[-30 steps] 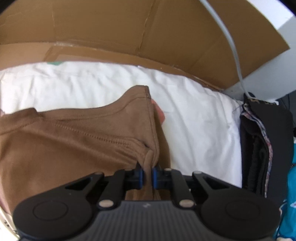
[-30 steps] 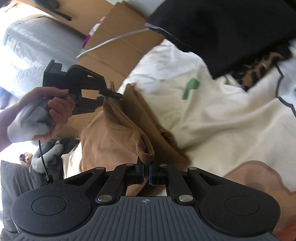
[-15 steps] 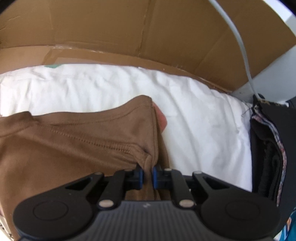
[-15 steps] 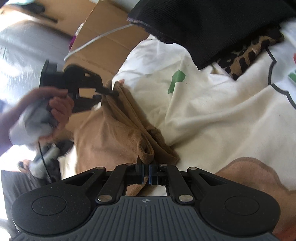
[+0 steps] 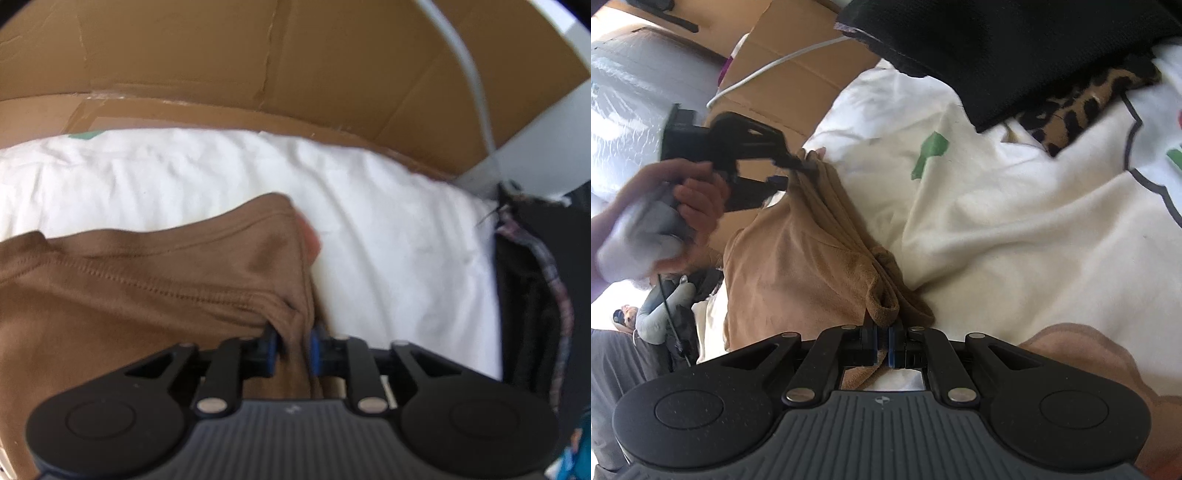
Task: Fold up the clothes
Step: 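Lower the folded side edge onto the shirt body with both grippers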
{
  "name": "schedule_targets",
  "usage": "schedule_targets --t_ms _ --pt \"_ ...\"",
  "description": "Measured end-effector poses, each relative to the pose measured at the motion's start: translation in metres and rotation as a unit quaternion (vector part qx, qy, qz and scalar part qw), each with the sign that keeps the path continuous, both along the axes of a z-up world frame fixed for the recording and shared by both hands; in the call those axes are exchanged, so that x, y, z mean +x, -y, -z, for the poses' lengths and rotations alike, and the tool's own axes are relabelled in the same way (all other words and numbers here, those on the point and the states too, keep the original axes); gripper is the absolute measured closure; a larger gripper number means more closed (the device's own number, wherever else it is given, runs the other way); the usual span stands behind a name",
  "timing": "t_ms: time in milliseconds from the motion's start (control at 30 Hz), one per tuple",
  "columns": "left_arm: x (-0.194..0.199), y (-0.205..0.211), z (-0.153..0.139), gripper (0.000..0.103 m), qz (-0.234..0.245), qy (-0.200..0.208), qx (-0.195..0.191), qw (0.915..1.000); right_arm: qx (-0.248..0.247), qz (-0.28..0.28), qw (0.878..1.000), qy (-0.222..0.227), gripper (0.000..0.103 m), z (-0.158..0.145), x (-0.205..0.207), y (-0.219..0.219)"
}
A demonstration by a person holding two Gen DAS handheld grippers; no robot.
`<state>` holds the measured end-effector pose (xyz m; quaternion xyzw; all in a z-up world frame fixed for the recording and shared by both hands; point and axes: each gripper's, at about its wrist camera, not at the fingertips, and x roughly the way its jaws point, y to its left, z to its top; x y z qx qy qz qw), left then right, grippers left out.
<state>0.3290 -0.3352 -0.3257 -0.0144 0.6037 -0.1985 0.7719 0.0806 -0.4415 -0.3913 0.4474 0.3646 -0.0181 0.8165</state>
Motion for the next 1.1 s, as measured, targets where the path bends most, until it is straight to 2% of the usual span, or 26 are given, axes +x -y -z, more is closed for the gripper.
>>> schedule_targets --t_ms 100,167,300,400,500,633,733,833,933,1033,1100 --pt "0.008 -0.006 -0.028 0.074 -0.009 0.005 -0.049 0.9988 -0.008 -0.002 1.000 -0.005 0.097 -0.003 -0.004 0.001" --pt "0.011 -0.007 -0.047 0.072 0.007 0.021 -0.061 0.9979 -0.016 -0.009 1.000 -0.006 0.095 -0.008 -0.006 0.004" --pt "0.009 -0.004 -0.059 0.075 0.049 0.051 -0.019 0.9973 -0.042 -0.008 0.999 -0.009 0.087 -0.020 -0.012 0.011" --pt "0.000 -0.005 -0.049 0.081 0.074 0.056 0.006 0.9956 -0.058 0.007 0.998 -0.008 0.087 -0.029 -0.019 0.018" --pt "-0.008 -0.009 -0.035 0.082 0.089 0.058 0.023 0.9941 -0.078 0.019 0.997 0.010 0.087 -0.039 -0.024 0.024" --pt "-0.012 -0.009 -0.012 0.082 0.096 0.053 0.038 0.9932 -0.073 -0.007 0.997 0.029 0.087 -0.045 -0.016 0.027" --pt "-0.010 -0.004 -0.002 0.082 0.092 0.053 0.028 0.9940 -0.069 -0.034 0.996 0.043 0.087 -0.049 -0.007 0.019" --pt "-0.008 0.007 0.010 0.083 0.101 0.057 0.046 0.9922 -0.068 -0.059 0.995 0.050 0.087 -0.048 0.006 0.006" --pt "-0.003 0.011 0.016 0.087 0.097 0.066 0.055 0.9916 -0.071 -0.058 0.996 0.023 0.086 -0.035 0.018 0.001" --pt "0.004 0.008 0.017 0.087 0.090 0.058 0.051 0.9929 -0.061 -0.044 0.997 0.000 0.095 -0.022 0.022 0.005" --pt "0.006 0.008 0.015 0.087 0.096 0.054 0.054 0.9925 -0.056 -0.041 0.998 -0.009 0.097 -0.020 0.020 0.006"
